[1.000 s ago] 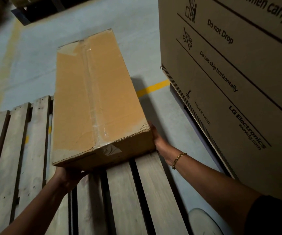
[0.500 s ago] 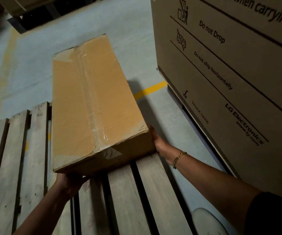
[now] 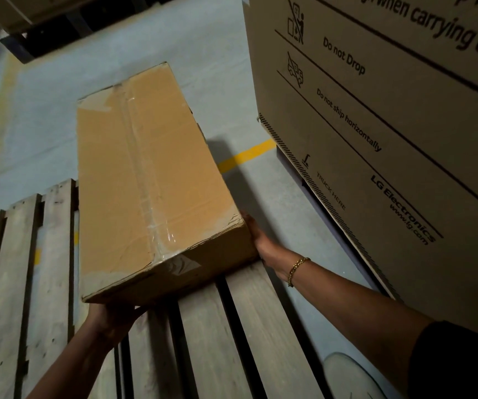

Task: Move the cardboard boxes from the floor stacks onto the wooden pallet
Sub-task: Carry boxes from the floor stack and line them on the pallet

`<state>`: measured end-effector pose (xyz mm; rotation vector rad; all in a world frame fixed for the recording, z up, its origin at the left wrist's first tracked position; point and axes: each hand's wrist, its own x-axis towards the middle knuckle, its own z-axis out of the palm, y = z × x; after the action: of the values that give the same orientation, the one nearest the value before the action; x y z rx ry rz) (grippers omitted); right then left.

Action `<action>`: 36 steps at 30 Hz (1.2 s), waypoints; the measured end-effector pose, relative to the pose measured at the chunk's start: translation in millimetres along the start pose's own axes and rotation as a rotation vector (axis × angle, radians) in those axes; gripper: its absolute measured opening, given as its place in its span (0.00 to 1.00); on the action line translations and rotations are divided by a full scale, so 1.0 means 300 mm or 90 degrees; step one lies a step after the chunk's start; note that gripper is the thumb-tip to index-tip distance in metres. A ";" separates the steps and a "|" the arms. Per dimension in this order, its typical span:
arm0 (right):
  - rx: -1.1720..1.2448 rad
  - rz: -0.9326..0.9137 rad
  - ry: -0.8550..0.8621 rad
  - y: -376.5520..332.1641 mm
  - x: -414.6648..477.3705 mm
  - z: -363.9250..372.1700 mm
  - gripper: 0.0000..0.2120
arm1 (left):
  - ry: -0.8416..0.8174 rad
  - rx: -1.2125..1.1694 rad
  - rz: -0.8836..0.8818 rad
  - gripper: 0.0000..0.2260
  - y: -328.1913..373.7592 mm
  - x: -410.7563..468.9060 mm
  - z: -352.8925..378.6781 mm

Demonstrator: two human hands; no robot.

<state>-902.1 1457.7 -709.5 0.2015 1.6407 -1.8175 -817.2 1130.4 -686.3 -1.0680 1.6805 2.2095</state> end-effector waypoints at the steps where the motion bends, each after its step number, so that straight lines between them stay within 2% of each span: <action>1: 0.002 0.003 0.000 -0.003 -0.002 0.001 0.50 | 0.001 0.001 -0.005 0.19 0.001 0.001 -0.002; 6: 0.016 -0.008 0.004 -0.001 -0.002 0.005 0.42 | 0.019 0.005 -0.035 0.17 0.002 0.023 -0.014; 11: 0.019 -0.002 -0.009 0.018 0.009 0.005 0.56 | 0.000 -0.009 -0.013 0.17 0.008 0.003 0.005; 15: 0.039 -0.008 -0.003 0.020 0.005 0.009 0.59 | 0.003 0.006 -0.010 0.15 0.007 -0.004 0.012; 20: 0.025 0.019 0.022 -0.015 -0.032 0.019 0.48 | 0.035 0.016 -0.026 0.19 0.016 0.015 0.011; 25: 0.021 0.022 0.058 -0.020 -0.044 0.021 0.30 | 0.051 -0.003 -0.045 0.21 0.024 0.004 0.021; 36: 0.006 0.017 0.059 -0.030 -0.040 0.023 0.28 | 0.048 0.022 -0.038 0.24 0.044 -0.008 0.054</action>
<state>-895.8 1455.7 -694.4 0.3147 1.6853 -1.8206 -829.5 1140.9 -672.8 -1.1906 1.6867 2.1204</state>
